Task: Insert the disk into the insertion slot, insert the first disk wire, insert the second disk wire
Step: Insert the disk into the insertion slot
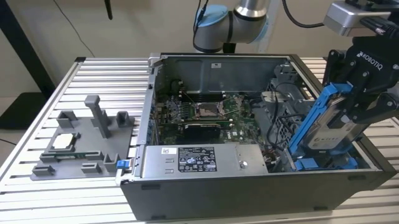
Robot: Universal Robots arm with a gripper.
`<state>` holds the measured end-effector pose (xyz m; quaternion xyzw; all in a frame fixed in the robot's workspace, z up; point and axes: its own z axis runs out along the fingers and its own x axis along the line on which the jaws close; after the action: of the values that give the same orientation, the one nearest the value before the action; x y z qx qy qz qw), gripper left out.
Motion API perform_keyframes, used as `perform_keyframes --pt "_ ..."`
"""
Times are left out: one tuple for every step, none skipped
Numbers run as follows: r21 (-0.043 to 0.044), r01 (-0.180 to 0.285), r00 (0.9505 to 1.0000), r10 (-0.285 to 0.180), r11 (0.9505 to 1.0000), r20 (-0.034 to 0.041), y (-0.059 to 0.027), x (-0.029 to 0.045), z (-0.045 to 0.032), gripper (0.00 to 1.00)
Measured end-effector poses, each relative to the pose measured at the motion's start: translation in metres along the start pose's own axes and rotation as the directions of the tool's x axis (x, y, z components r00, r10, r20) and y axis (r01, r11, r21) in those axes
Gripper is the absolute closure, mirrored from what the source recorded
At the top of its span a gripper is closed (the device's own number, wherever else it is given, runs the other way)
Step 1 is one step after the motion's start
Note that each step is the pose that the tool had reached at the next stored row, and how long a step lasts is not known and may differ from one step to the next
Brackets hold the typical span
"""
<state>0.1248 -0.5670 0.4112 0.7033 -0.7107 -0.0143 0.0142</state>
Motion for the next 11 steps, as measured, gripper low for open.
perform_keyframes --pt "0.0001 0.000 1.0000 0.000 1.0000 0.0000 0.0000 0.0002 0.0009 1.00" --pt "0.0001 0.000 1.0000 0.000 1.0000 0.0000 -0.0001 0.0008 0.0012 1.00" --pt "0.0001 0.000 1.0000 0.000 1.0000 0.0000 -0.0002 0.0019 0.0015 1.00" --pt "0.0002 0.000 1.0000 0.000 1.0000 0.0000 -0.0002 0.0032 0.0017 1.00" --pt "0.0000 0.000 1.0000 0.000 1.0000 0.0000 -0.0002 0.0042 0.0020 1.00" --pt "0.0000 0.000 1.0000 0.000 1.0000 0.0003 -0.0002 0.0045 0.0029 1.00" --pt "0.0000 0.000 1.0000 0.000 1.0000 0.0001 -0.0001 0.0045 0.0040 1.00" --pt "0.0001 0.000 1.0000 0.000 1.0000 -0.0001 0.0000 0.0045 0.0053 1.00" --pt "0.0001 0.000 1.0000 0.000 1.0000 0.0000 0.0000 0.0045 0.0068 1.00" --pt "0.0001 0.000 1.0000 0.000 1.0000 0.0002 0.0001 0.0045 0.0084 1.00" --pt "0.0001 0.000 1.0000 0.000 1.0000 0.0000 0.0002 0.0045 0.0097 1.00"
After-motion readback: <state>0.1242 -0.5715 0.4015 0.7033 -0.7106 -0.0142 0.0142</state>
